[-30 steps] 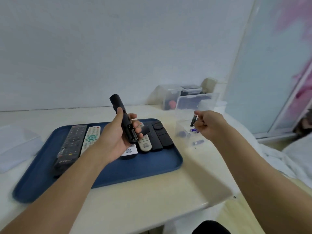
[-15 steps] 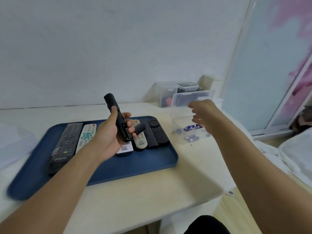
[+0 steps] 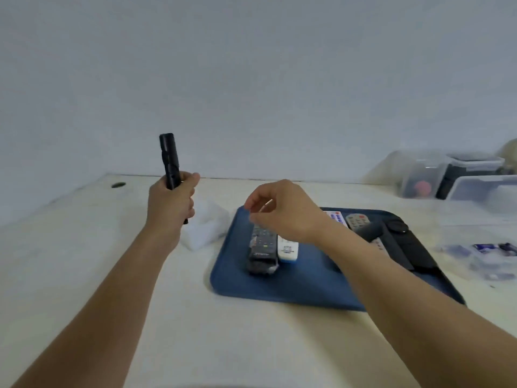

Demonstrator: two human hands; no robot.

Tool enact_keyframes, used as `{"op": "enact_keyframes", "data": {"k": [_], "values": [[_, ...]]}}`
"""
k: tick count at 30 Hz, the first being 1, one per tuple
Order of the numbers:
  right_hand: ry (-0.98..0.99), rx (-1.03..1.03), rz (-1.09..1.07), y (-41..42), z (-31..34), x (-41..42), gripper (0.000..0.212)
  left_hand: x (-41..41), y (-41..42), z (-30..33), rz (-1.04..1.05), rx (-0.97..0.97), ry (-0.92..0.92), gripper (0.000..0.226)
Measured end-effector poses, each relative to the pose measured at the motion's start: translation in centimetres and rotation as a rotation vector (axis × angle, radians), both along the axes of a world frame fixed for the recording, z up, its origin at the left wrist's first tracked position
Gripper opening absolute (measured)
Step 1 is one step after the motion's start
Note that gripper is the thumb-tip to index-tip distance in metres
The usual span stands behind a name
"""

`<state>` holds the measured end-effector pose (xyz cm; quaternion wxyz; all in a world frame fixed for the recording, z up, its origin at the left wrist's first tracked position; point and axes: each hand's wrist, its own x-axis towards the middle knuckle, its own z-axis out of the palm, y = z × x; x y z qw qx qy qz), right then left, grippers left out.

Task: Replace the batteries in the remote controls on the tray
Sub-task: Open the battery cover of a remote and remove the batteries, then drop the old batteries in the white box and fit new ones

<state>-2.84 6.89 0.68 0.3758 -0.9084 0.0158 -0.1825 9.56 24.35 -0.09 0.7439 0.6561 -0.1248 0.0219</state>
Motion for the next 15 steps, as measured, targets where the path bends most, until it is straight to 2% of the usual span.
{"op": "enact_keyframes", "data": {"k": [3,5,10,13,15], "values": [[0.046,-0.072,0.075,2.6,-0.8,3.4,0.020,1.9,3.4,-1.5,0.322,-0.005,-0.109,0.021],[0.092,-0.132,0.079,3.6,-1.4,5.3,0.029,2.9,4.1,-3.4,0.381,0.031,-0.112,0.023],[0.252,-0.378,0.053,4.4,-1.9,7.6,0.047,4.5,2.8,-7.0,0.131,0.036,0.190,0.023],[0.221,-0.427,0.037,4.2,-1.8,7.0,0.051,4.7,2.8,-6.7,0.026,0.057,0.169,0.025],[0.212,-0.438,0.058,3.8,-2.1,6.8,0.050,4.1,2.9,-6.2,-0.010,0.094,0.065,0.032]]}}
